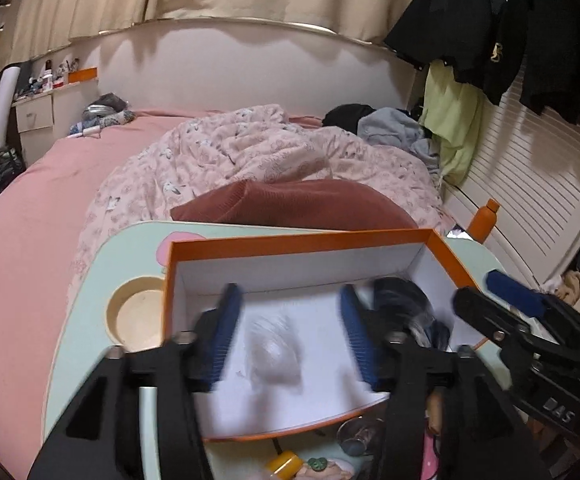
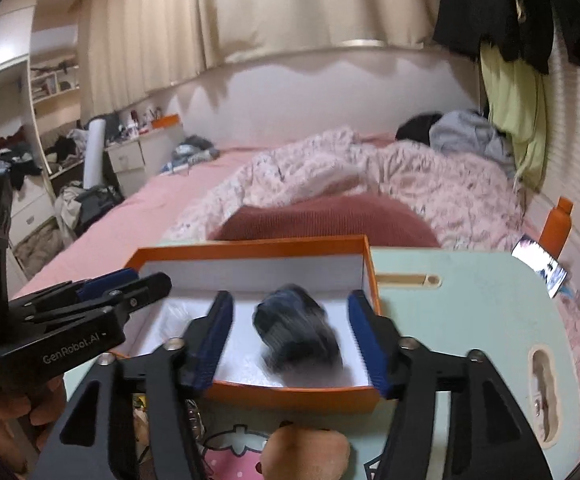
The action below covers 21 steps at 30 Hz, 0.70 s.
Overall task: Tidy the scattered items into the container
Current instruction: 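Lower the black bundle into the box with the right gripper while the left gripper drops the clear wrap in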
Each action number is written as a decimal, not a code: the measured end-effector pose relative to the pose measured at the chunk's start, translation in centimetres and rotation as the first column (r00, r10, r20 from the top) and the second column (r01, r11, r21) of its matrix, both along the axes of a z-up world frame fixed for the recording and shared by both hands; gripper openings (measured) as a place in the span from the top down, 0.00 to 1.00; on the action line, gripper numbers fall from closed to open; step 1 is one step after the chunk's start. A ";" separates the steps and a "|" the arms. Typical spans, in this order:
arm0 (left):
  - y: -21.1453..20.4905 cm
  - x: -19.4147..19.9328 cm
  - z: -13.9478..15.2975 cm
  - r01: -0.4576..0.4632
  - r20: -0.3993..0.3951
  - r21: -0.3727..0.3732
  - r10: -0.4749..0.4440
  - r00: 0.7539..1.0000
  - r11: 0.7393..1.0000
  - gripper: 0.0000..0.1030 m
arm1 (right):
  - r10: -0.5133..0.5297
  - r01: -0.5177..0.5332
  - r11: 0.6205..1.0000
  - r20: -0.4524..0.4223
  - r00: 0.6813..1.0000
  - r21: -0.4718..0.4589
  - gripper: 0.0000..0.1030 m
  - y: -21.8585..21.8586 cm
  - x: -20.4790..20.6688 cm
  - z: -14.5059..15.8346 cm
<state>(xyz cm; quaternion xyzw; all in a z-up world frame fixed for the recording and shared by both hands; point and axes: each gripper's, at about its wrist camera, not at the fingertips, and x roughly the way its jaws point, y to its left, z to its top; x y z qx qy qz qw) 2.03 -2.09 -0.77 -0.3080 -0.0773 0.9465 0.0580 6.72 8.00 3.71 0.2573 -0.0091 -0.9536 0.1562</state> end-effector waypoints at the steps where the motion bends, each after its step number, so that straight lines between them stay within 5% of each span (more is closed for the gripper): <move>1: -0.2 0.3 0.2 -0.004 -0.013 0.005 0.004 1.000 1.000 0.41 | 0.000 0.000 1.000 -0.024 1.000 0.001 0.31 0.0 0.4 0.3; 8: -0.9 2.5 1.3 0.022 -0.007 0.025 -0.022 1.000 0.999 0.41 | 0.029 -0.030 0.999 -0.046 0.999 -0.027 0.24 1.0 3.1 1.3; 16: -1.5 10.6 -1.1 0.005 0.030 0.009 -0.006 1.000 1.000 0.34 | 0.022 -0.026 0.997 0.065 0.998 0.066 0.22 3.6 8.4 -1.8; 21: -0.8 14.0 -3.4 -0.006 0.029 -0.121 0.009 1.000 0.993 0.34 | 0.008 -0.016 0.999 0.153 0.988 0.049 0.20 5.3 10.4 -4.3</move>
